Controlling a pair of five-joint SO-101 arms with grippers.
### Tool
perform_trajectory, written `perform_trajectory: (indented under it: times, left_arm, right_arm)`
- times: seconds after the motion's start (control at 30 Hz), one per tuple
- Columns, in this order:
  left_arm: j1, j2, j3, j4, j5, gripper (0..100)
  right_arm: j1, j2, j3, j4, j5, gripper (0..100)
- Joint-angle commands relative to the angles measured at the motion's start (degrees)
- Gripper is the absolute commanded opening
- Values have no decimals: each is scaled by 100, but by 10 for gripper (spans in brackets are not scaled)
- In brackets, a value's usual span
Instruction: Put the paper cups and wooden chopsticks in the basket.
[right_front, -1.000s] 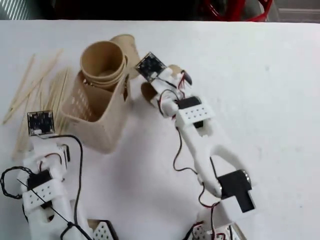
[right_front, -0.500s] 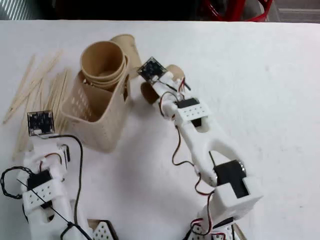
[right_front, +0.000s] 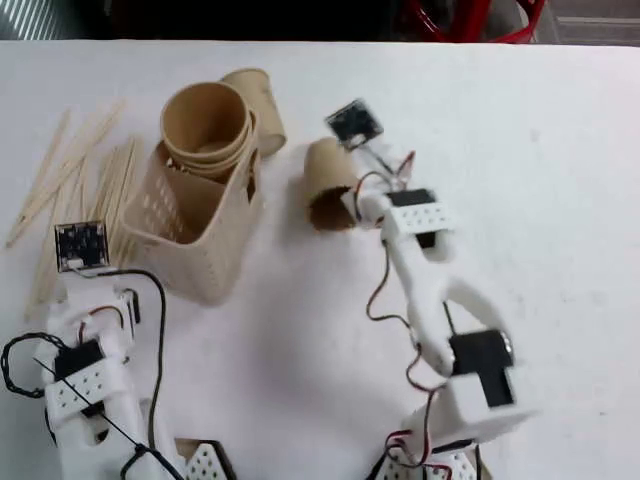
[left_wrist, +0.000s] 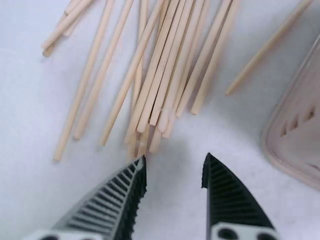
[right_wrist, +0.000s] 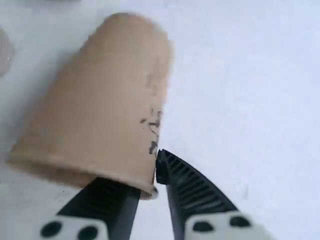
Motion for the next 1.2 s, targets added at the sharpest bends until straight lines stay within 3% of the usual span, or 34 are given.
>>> perform_trajectory:
  times: [0.0, 0.37, 0.57, 0.77, 1.17]
  left_arm:
    - [57, -66, -220, -79, -70, 192]
    - [57, -66, -211, -79, -70, 192]
    - [57, -66, -211, -79, -70, 192]
    - [57, -66, -211, -79, -79, 192]
    - [57, -66, -211, -79, -79, 192]
  right_arm:
    - [233, -971, -246, 435, -193, 18]
    - [4, -4541, -255, 2070, -193, 17]
    - [-1270, -5956, -299, 2035, -193, 17]
    - [-2290, -5631, -352, 927, -193, 17]
    - [-2624, -3785, -2224, 866, -563, 17]
